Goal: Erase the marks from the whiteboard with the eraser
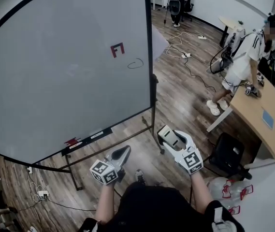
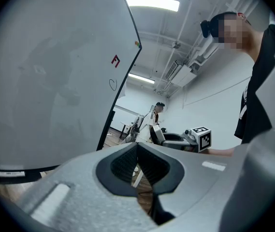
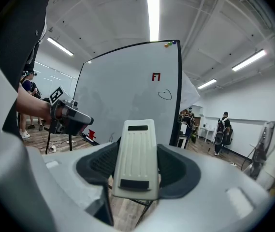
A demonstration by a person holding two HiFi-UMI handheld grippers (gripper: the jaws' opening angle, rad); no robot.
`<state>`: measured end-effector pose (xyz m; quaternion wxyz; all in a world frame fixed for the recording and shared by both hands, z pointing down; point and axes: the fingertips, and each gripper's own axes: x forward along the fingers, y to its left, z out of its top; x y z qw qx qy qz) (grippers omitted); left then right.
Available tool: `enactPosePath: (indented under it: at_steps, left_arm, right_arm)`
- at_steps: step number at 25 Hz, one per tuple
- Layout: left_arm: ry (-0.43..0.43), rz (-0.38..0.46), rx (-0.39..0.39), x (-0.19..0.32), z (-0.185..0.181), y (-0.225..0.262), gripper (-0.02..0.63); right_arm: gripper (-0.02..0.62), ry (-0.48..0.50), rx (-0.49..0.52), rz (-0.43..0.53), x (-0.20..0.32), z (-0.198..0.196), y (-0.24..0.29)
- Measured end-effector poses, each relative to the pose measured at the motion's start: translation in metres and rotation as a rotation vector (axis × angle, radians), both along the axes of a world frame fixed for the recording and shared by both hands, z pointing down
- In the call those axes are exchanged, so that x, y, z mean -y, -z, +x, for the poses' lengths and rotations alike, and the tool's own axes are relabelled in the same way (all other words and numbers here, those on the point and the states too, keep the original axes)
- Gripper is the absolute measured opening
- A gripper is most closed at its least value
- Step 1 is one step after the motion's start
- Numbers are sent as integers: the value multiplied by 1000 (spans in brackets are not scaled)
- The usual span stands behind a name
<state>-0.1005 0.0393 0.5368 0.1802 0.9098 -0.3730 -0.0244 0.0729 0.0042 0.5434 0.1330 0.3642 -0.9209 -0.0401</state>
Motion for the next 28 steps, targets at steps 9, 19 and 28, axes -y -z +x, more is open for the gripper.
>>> enactPosePath:
  at_steps: [9, 19, 28]
  left_arm:
    - [-19, 3, -5, 50, -29, 0, 11]
    - [-59, -8, -17, 82, -51, -7, 11]
    - [-75, -8, -25, 99, -77, -11, 11]
  right_arm:
    - [258, -25, -2, 2, 45, -27, 1]
    - [258, -63, -10, -7, 72, -49, -6]
    - [258, -79, -18, -6, 89, -76, -9]
